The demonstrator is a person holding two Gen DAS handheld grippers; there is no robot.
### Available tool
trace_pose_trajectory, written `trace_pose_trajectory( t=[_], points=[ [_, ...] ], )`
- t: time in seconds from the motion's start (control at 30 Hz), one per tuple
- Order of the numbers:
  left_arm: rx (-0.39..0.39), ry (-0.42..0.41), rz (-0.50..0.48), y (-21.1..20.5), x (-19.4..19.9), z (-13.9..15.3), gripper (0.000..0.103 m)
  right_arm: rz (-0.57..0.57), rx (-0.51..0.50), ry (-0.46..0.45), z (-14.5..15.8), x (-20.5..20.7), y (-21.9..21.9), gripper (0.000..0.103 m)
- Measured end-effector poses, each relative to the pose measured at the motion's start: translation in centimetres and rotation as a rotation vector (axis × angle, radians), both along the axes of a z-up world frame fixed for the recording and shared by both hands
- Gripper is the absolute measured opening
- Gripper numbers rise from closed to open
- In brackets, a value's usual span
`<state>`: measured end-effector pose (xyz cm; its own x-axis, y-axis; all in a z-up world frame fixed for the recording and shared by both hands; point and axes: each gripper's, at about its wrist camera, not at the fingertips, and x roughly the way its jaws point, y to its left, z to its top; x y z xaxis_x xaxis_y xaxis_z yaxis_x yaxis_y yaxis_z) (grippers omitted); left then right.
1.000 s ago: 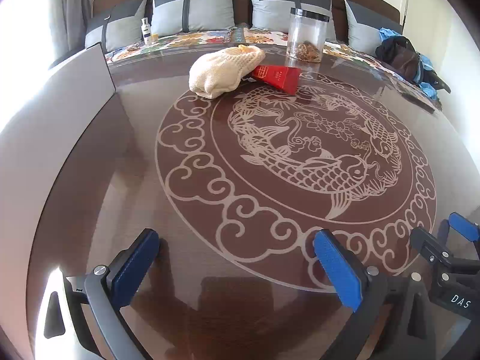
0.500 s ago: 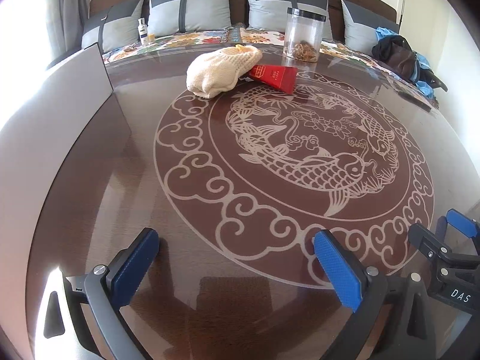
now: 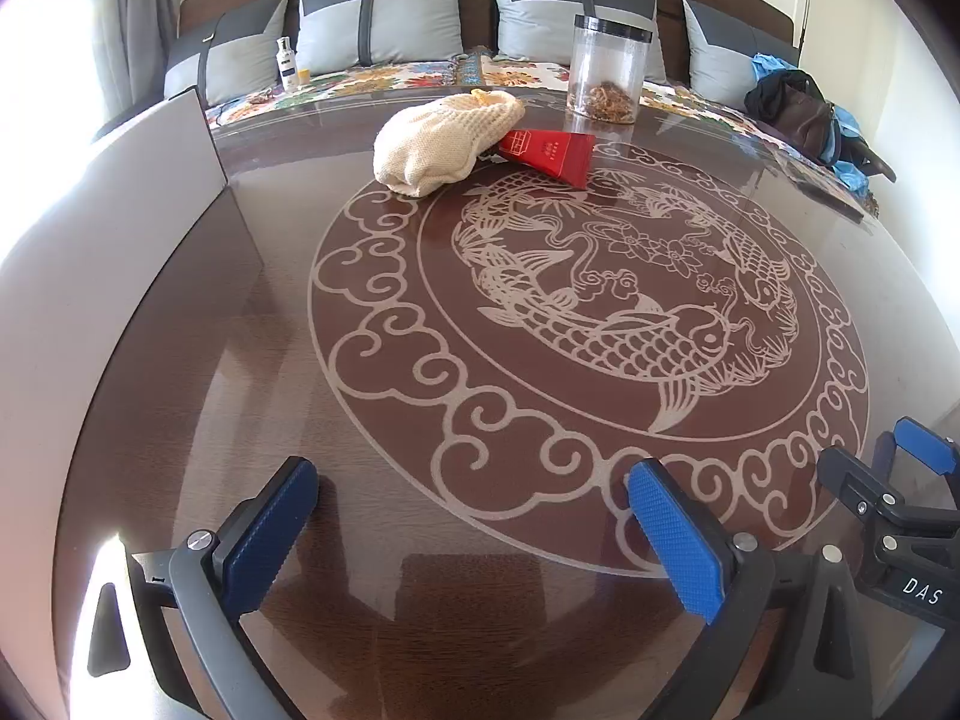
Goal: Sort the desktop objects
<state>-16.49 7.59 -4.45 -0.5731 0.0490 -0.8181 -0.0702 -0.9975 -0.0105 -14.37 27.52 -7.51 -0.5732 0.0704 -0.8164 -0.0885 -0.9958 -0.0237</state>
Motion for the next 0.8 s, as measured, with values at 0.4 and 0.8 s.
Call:
trace_pose_trajectory(
  t=[0.4,0.8],
  points=[
    [0.0,0.0,0.0,0.01,-0.03,-0.02,0.103,0.001,0.0,0.0,-0.08,-0.04,-0.02,0.103],
    [0.0,0.0,0.0,0.01,-0.05,-0.05,0.103,0.001,-0.001,0.0,-0.1,-0.03,0.0,0.103]
  ],
)
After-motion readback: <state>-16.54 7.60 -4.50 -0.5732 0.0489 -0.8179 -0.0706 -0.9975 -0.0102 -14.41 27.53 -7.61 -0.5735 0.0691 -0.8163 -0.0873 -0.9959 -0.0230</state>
